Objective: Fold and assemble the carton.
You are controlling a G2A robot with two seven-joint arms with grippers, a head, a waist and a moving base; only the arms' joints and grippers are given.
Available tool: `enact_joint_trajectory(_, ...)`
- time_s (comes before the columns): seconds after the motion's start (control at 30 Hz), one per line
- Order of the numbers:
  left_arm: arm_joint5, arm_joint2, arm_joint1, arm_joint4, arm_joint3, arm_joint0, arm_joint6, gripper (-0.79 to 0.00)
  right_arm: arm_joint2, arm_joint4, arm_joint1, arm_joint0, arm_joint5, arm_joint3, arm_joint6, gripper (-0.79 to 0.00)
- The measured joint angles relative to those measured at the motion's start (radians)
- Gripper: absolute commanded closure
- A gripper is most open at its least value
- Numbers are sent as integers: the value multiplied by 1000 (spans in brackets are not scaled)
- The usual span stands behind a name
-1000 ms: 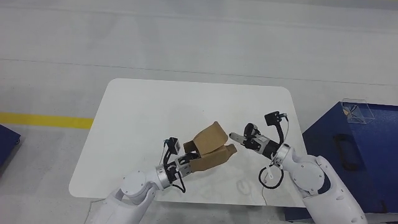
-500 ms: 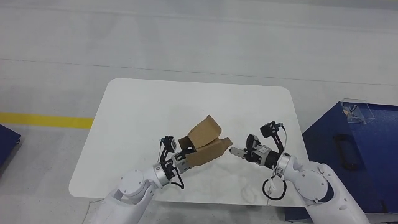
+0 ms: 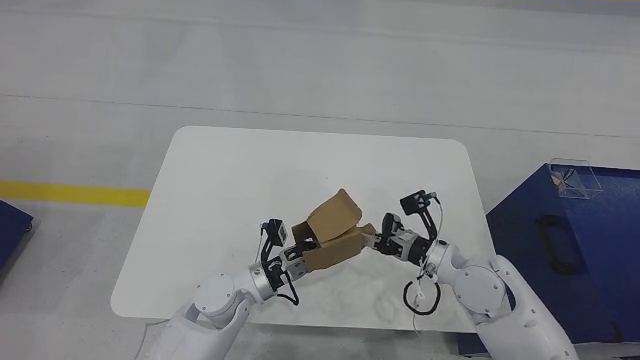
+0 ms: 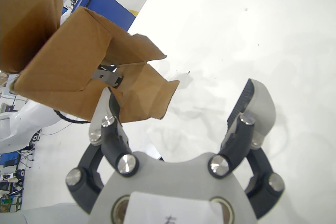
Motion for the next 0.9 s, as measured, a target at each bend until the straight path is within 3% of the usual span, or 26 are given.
enact_joint_trajectory(0.2,1,2,-1,5,-14,10,18,0,53,40,-2,37,53,37,-47,-785)
enact_joint_trajectory(0.53,17,10,-2,31,-33,15,22,0,-85,-274,-33,89,193,40,-270,-785)
enact_joint_trajectory(0.9,20,-5,-3,6,-32,20,30,0,-134,-381,-48,56,247,-8,-284,-785)
